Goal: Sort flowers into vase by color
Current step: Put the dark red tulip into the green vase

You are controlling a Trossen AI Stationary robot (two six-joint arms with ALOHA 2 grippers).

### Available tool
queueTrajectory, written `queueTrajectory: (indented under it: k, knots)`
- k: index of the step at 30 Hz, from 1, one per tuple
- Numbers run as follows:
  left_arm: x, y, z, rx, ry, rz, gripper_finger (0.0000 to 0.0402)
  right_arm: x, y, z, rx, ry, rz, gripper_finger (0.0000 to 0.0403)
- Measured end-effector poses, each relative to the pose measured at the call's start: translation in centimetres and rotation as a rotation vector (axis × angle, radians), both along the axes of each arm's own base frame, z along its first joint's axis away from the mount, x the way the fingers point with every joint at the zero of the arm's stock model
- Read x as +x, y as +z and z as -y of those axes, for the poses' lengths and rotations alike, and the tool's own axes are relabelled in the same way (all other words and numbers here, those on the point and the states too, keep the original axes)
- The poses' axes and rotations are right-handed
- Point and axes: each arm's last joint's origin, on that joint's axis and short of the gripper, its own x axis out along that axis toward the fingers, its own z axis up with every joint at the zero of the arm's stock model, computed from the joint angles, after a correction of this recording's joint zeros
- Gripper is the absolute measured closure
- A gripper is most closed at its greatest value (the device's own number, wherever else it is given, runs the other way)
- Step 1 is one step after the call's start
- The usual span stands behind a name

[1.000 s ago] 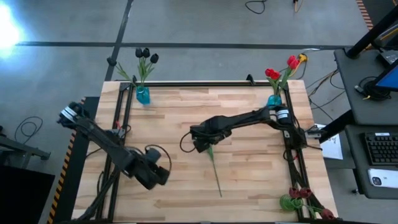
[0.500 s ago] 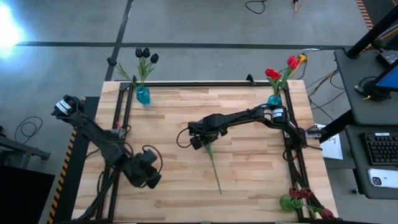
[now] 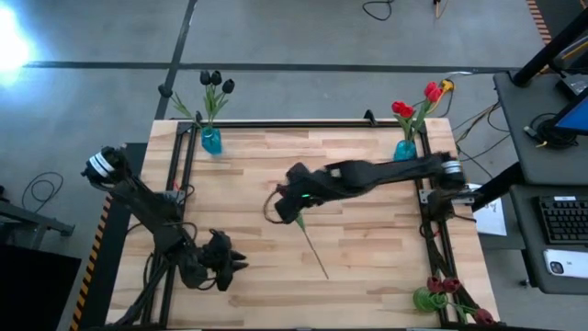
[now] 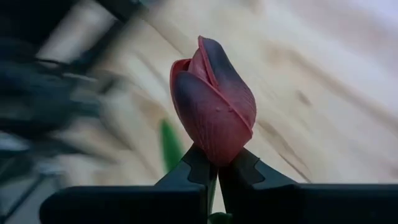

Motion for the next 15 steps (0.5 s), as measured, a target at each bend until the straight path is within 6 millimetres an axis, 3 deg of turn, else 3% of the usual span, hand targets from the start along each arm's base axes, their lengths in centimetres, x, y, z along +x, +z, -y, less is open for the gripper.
queueTrajectory:
  k: [3, 5, 8, 15]
  knots:
    - [0.2, -1.4, -0.1, 0.05, 0.011, -0.041, 0.0303, -3.0, 5.7, -1.2, -0.085, 0.065, 0.157, 0.039]
    - [0.4, -1.9, 0.0, 0.043, 0.032, -0.056, 0.0315, -5.1, 8.5, -1.9, -0.136, 0.112, 0.23, 0.039]
    - [1.3, -1.4, 0.6, -0.037, 0.099, -0.032, 0.0325, -7.7, 11.0, -2.4, -0.183, 0.175, 0.295, 0.039]
    - [3.2, 1.4, 1.5, 0.069, 0.375, 0.25, 0.0327, -13.8, 15.5, -2.7, -0.248, 0.38, 0.453, 0.039]
